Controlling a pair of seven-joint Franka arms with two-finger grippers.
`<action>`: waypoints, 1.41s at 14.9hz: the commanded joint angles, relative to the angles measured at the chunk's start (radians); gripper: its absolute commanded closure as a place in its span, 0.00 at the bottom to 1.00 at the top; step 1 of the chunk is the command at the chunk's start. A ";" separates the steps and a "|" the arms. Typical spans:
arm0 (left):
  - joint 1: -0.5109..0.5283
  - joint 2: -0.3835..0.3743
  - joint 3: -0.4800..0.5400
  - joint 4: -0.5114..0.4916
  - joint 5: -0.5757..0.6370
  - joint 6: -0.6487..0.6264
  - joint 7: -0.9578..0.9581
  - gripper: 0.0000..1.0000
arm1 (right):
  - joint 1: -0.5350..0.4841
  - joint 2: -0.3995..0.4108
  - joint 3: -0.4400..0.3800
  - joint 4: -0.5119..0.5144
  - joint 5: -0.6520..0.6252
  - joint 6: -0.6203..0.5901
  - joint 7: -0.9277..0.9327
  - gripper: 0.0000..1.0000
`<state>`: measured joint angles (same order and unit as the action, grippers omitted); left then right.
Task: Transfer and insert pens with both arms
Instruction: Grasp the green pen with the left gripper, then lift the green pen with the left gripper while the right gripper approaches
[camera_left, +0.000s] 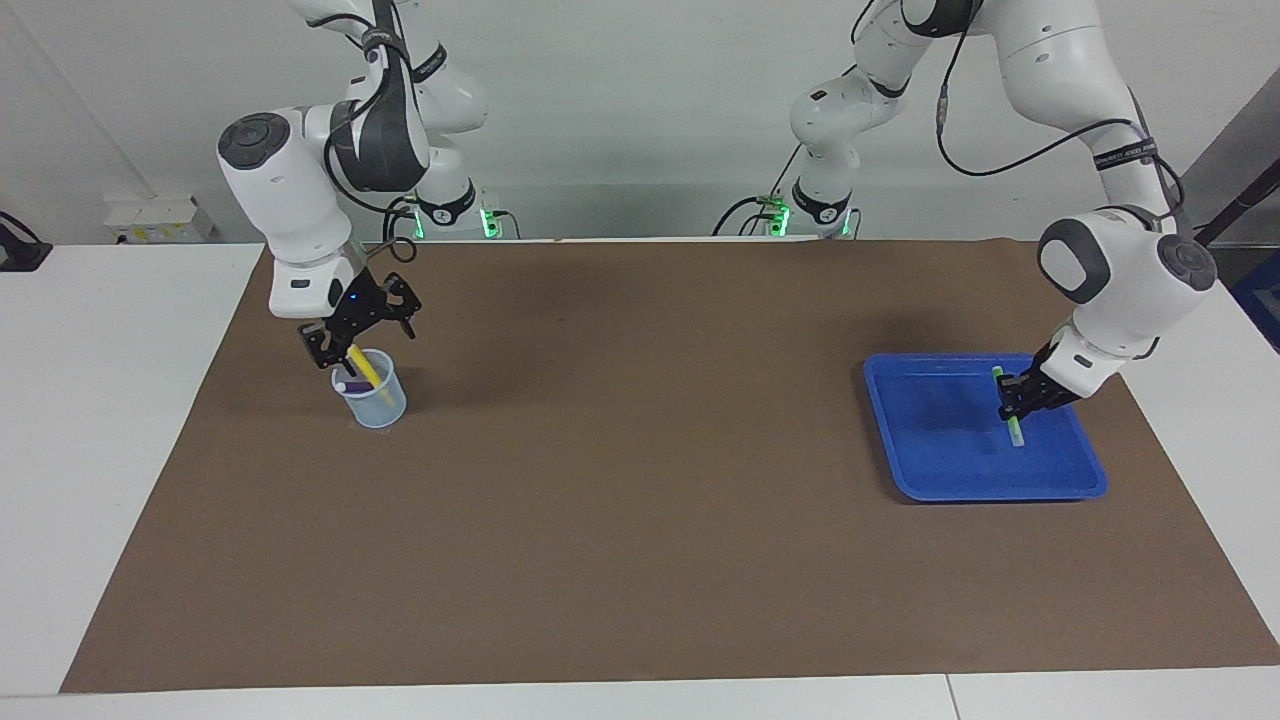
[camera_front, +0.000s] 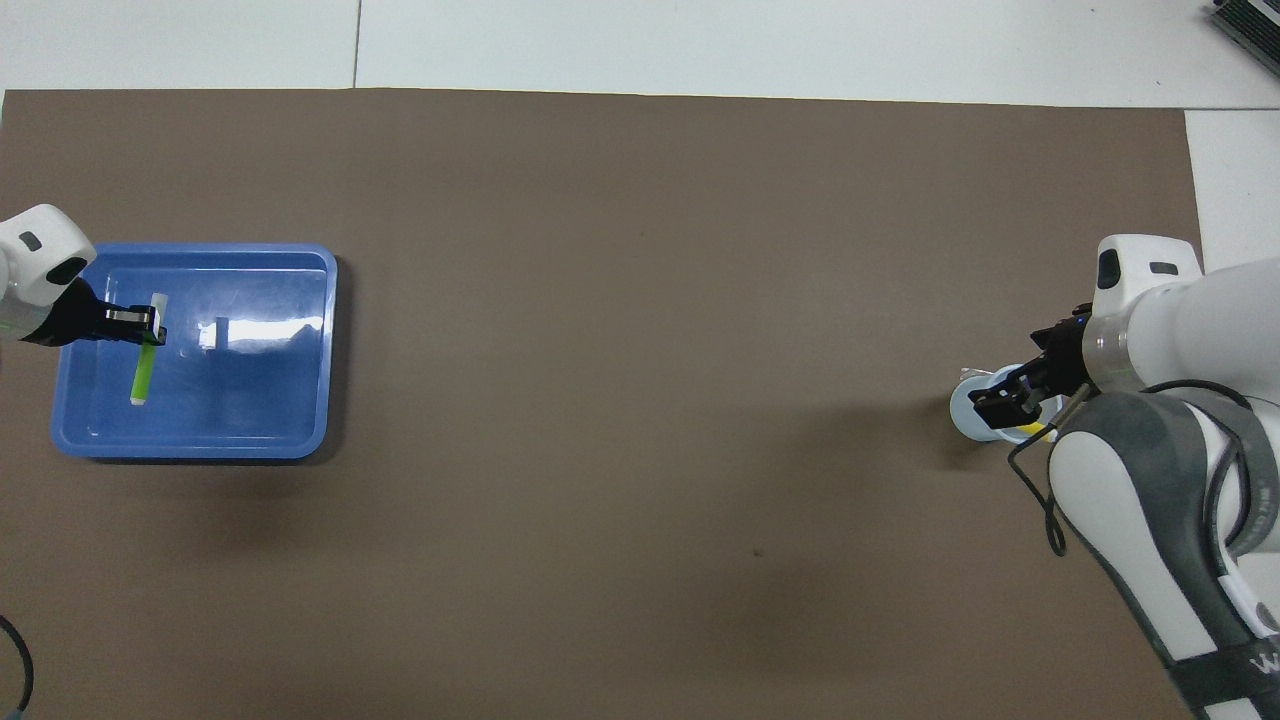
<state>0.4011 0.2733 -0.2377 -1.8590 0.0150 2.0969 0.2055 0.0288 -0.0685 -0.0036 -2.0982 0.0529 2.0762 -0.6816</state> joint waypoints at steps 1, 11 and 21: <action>-0.037 -0.052 -0.003 0.004 0.000 -0.087 -0.163 1.00 | -0.001 -0.014 0.008 -0.003 0.012 -0.030 0.075 0.00; -0.169 -0.189 -0.012 0.001 -0.256 -0.233 -0.834 1.00 | 0.002 0.015 0.100 0.105 0.459 -0.091 0.528 0.00; -0.281 -0.307 -0.012 -0.060 -0.532 -0.267 -1.351 1.00 | 0.178 0.053 0.201 0.155 0.656 0.224 0.989 0.00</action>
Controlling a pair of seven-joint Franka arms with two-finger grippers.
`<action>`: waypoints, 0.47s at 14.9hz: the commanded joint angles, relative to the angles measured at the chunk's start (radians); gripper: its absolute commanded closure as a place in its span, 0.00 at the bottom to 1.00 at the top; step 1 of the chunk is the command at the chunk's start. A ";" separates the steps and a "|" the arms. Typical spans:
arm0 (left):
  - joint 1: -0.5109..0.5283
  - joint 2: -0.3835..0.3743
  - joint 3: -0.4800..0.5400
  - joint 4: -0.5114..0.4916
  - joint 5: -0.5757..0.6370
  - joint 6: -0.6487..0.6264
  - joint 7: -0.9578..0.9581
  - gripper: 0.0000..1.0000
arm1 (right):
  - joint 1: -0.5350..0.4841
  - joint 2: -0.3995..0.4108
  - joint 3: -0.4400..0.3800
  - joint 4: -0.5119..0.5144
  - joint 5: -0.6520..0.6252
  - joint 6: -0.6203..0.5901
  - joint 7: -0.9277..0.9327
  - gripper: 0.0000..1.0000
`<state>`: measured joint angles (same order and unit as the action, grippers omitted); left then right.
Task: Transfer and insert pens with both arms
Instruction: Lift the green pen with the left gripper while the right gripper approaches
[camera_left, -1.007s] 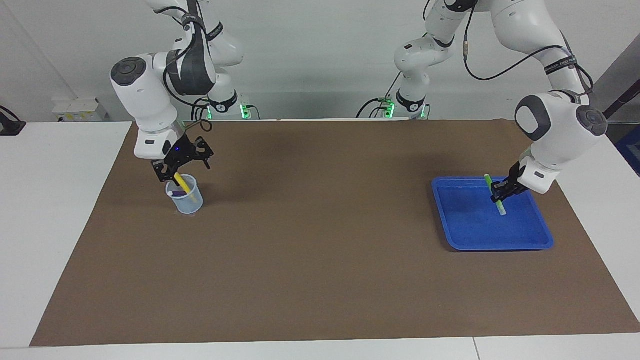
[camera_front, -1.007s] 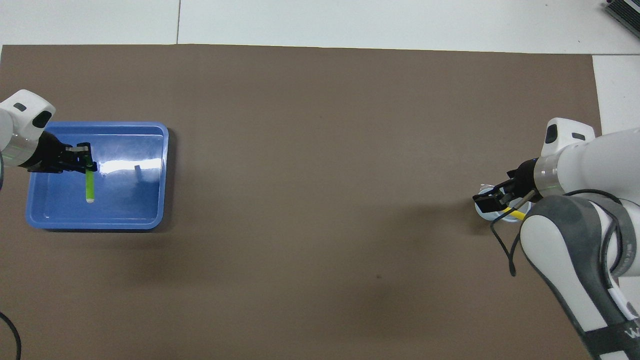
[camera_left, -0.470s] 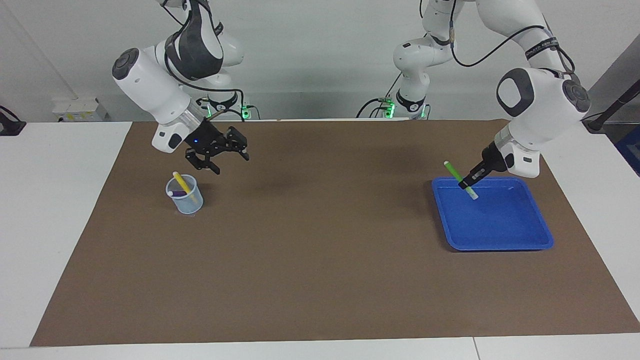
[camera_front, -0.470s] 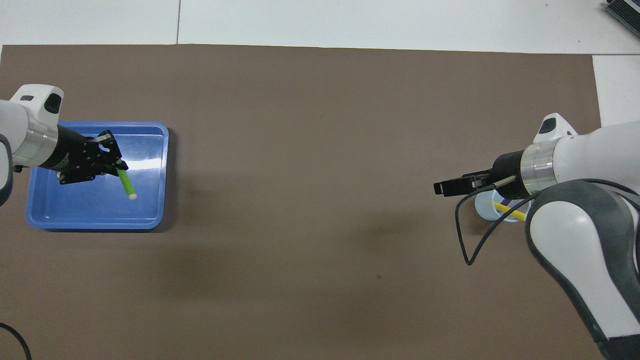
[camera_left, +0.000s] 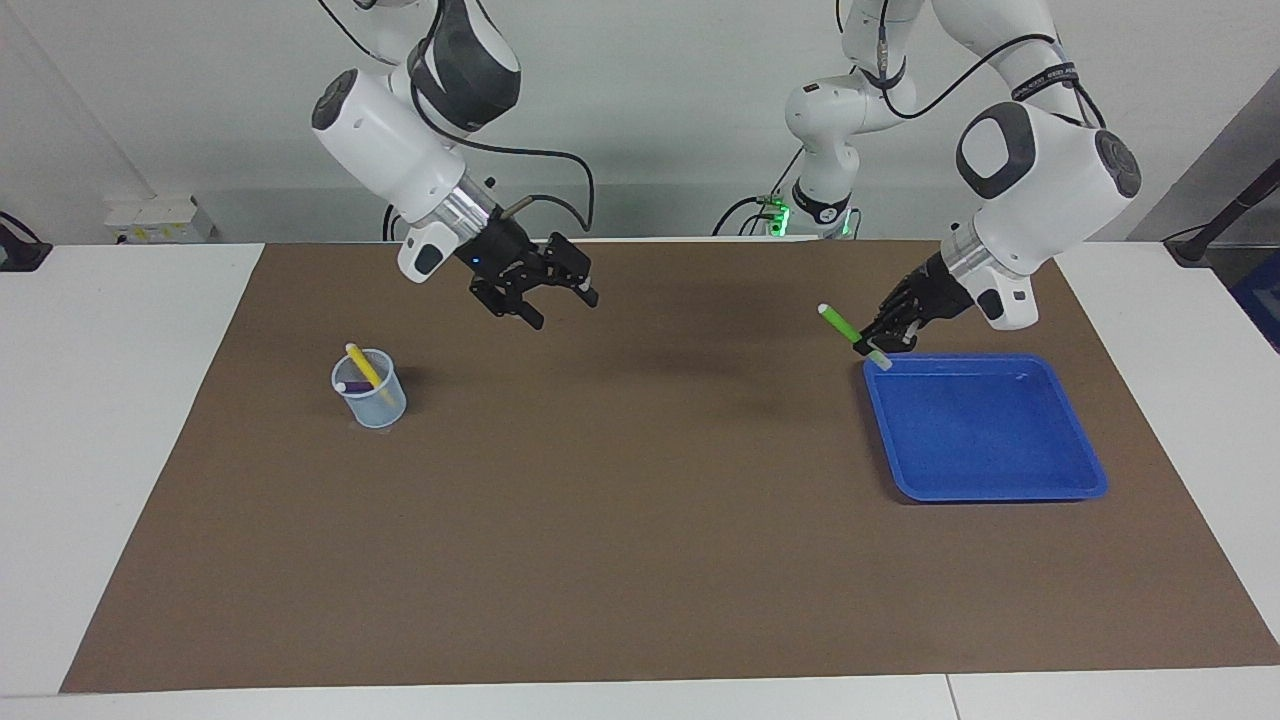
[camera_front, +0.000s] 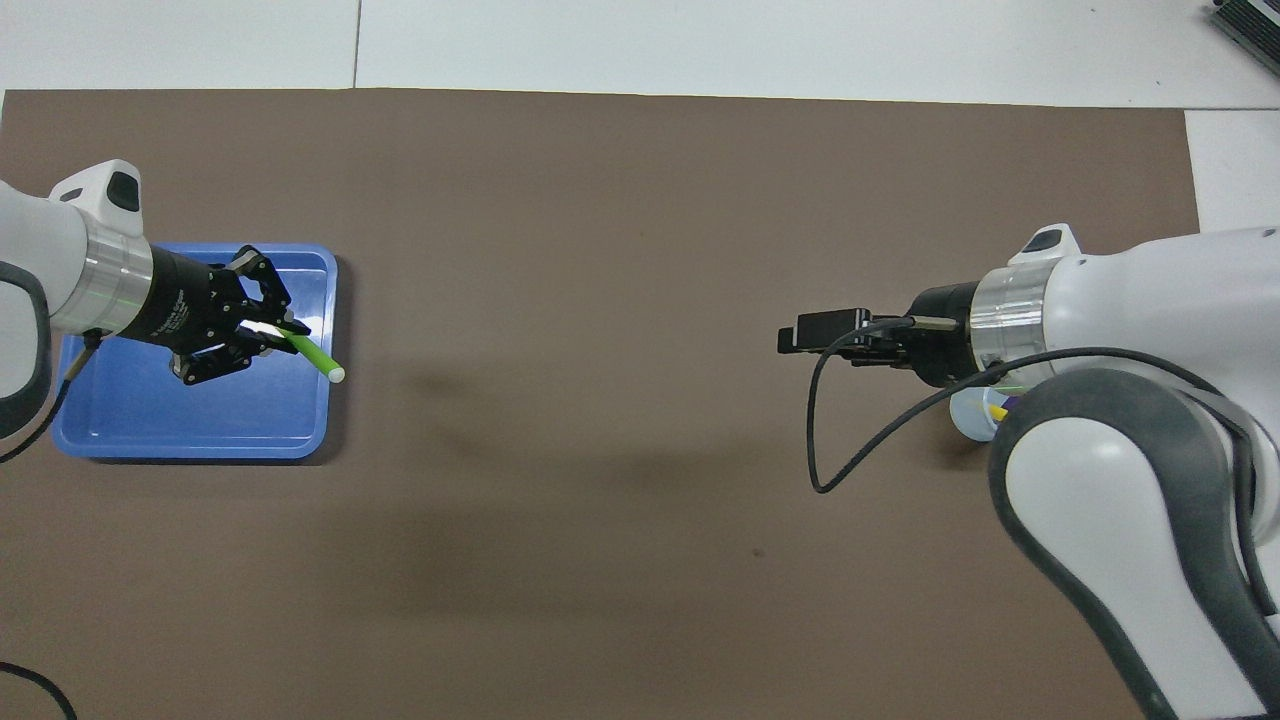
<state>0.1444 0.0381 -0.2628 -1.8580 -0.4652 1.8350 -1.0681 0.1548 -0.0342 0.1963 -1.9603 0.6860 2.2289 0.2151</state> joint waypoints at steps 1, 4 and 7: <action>-0.040 -0.090 0.013 -0.081 -0.065 0.000 -0.105 1.00 | 0.089 0.023 0.002 0.017 0.024 0.121 0.143 0.00; -0.063 -0.127 0.013 -0.118 -0.085 0.010 -0.196 1.00 | 0.166 0.031 0.002 0.017 0.026 0.215 0.237 0.00; -0.084 -0.145 0.013 -0.148 -0.115 0.036 -0.282 1.00 | 0.219 0.039 0.005 0.018 0.026 0.287 0.329 0.00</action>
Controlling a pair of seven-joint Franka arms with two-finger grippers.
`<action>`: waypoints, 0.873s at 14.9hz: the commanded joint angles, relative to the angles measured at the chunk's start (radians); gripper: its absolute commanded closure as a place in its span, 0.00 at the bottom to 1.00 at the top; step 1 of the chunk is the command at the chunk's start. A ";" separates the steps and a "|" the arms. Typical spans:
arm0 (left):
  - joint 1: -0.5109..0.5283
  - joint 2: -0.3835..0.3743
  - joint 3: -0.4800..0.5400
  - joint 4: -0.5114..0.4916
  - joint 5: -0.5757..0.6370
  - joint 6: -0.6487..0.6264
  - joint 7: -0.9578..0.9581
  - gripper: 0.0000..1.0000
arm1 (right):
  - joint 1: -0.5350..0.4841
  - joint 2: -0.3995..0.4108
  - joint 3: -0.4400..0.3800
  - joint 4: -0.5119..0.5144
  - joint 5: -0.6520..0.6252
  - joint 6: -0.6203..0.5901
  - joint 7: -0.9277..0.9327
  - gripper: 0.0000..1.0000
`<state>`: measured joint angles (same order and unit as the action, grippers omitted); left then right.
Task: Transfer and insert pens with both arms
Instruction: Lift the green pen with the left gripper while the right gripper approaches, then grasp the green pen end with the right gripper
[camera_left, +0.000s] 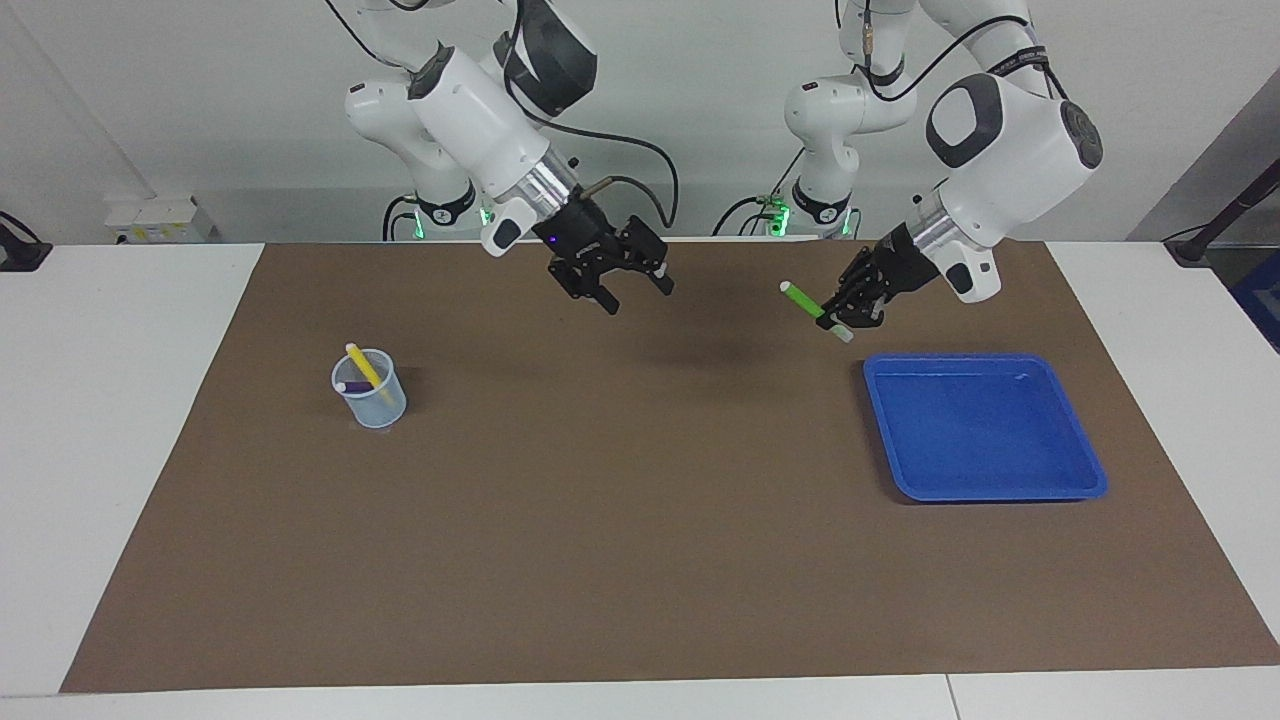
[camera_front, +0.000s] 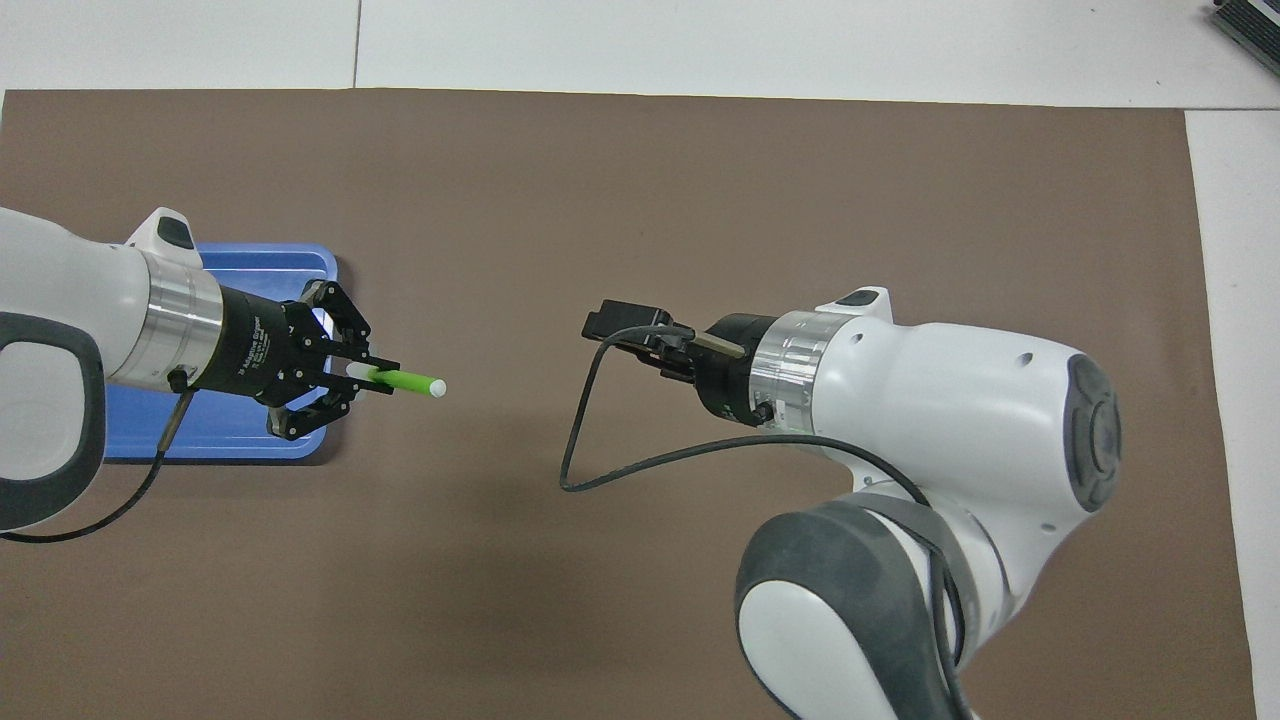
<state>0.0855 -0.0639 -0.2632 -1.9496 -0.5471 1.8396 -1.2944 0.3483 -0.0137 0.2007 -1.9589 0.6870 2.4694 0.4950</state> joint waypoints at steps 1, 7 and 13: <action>-0.038 -0.048 0.013 -0.064 -0.037 0.039 -0.078 1.00 | 0.052 0.020 -0.001 0.018 0.025 0.075 0.075 0.00; -0.124 -0.096 0.013 -0.146 -0.076 0.144 -0.181 1.00 | 0.165 0.072 -0.001 0.032 0.022 0.213 0.089 0.00; -0.139 -0.119 0.015 -0.160 -0.076 0.148 -0.194 1.00 | 0.182 0.149 -0.001 0.075 0.009 0.230 0.059 0.11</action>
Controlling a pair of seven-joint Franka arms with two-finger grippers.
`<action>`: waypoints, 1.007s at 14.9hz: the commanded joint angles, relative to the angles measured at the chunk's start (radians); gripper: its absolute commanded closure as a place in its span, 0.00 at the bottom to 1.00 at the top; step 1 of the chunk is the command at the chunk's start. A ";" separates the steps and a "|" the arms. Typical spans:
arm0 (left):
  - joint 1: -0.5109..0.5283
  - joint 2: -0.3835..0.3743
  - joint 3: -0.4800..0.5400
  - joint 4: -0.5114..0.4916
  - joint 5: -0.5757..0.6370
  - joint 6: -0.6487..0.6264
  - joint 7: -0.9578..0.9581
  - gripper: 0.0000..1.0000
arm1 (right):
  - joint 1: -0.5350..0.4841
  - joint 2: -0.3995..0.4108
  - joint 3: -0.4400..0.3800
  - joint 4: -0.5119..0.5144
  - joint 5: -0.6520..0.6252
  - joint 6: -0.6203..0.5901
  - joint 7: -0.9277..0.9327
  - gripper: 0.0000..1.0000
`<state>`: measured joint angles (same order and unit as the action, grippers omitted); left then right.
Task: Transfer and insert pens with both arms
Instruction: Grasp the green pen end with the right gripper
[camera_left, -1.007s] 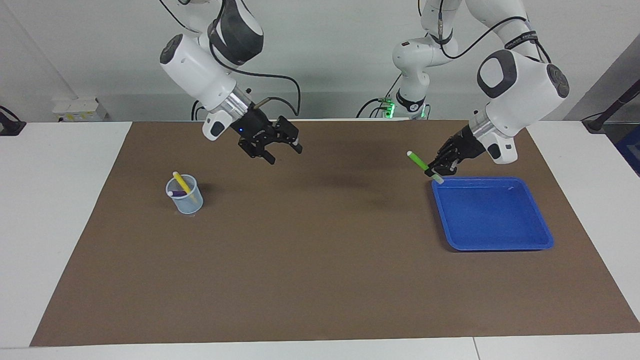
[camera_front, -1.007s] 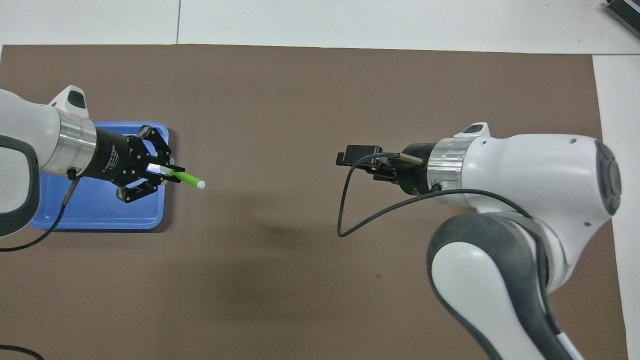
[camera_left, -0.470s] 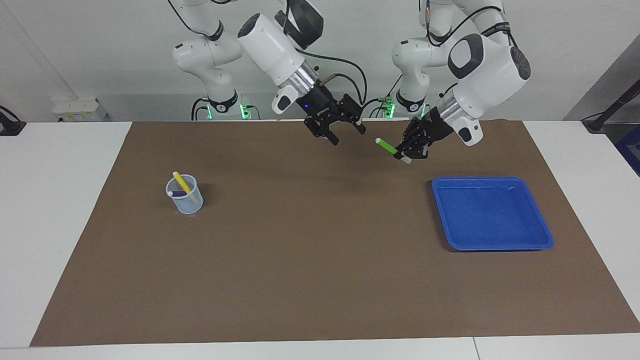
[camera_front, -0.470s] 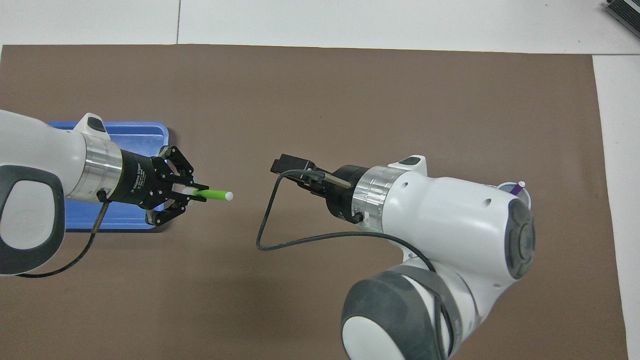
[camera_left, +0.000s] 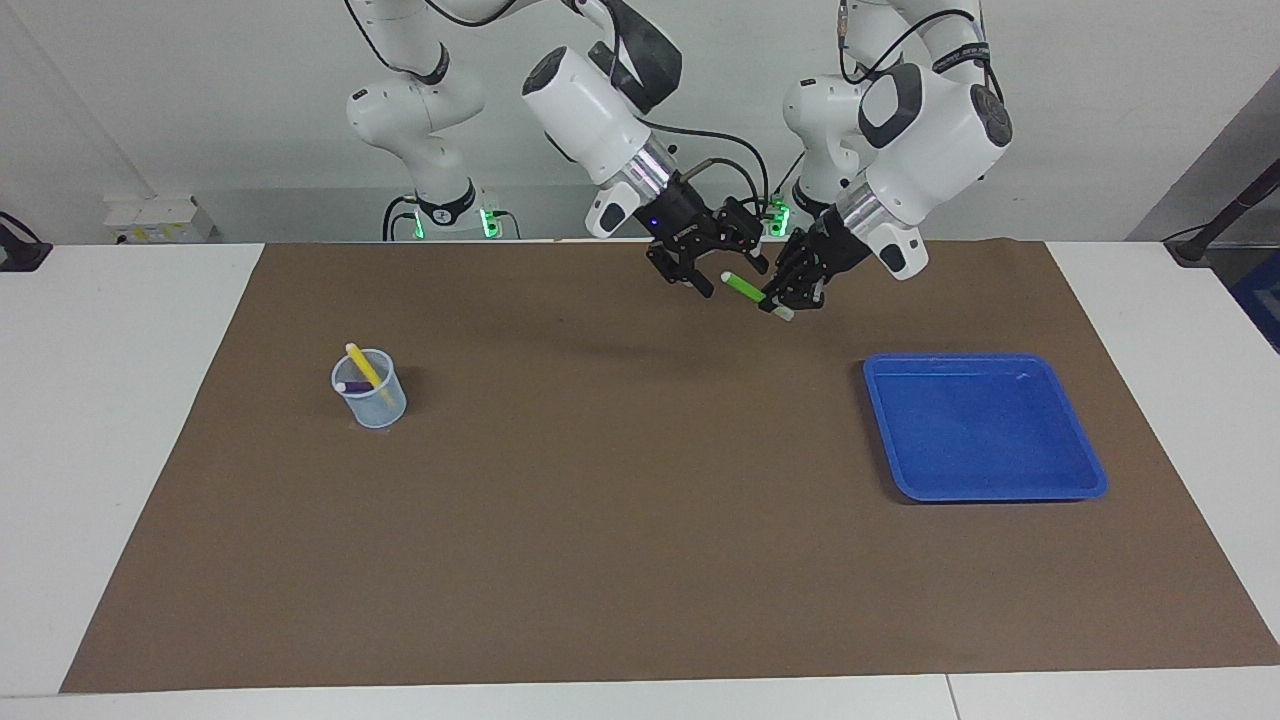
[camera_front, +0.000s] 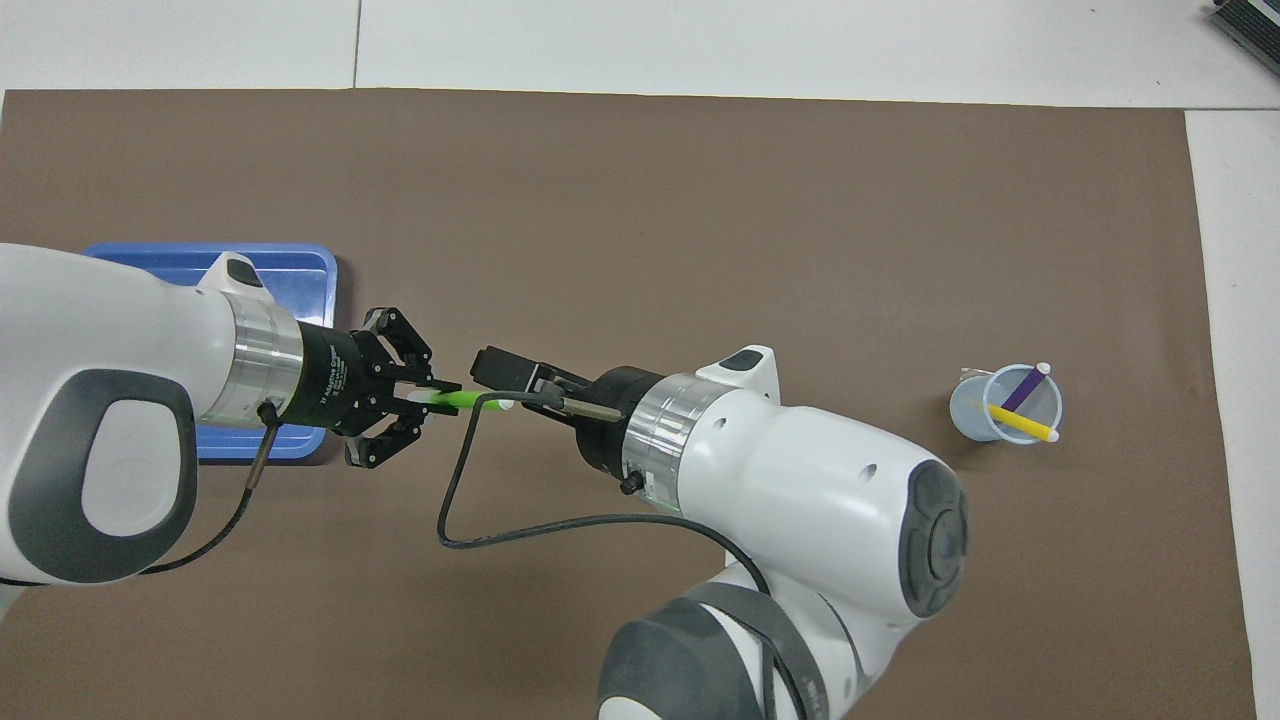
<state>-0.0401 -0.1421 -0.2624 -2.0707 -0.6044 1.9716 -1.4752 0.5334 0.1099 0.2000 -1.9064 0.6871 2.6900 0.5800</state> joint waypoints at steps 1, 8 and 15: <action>-0.012 -0.043 0.014 -0.039 -0.018 0.015 -0.013 1.00 | -0.003 0.024 -0.001 0.018 0.009 0.008 -0.026 0.13; -0.006 -0.043 0.014 -0.037 -0.025 0.016 -0.022 1.00 | 0.005 0.001 0.001 -0.014 0.009 -0.024 -0.011 0.16; -0.003 -0.045 0.014 -0.035 -0.025 0.013 -0.023 1.00 | 0.005 -0.004 0.001 -0.016 0.009 -0.070 -0.015 0.22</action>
<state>-0.0398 -0.1542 -0.2562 -2.0741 -0.6103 1.9716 -1.4897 0.5422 0.1266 0.2006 -1.9091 0.6871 2.6453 0.5789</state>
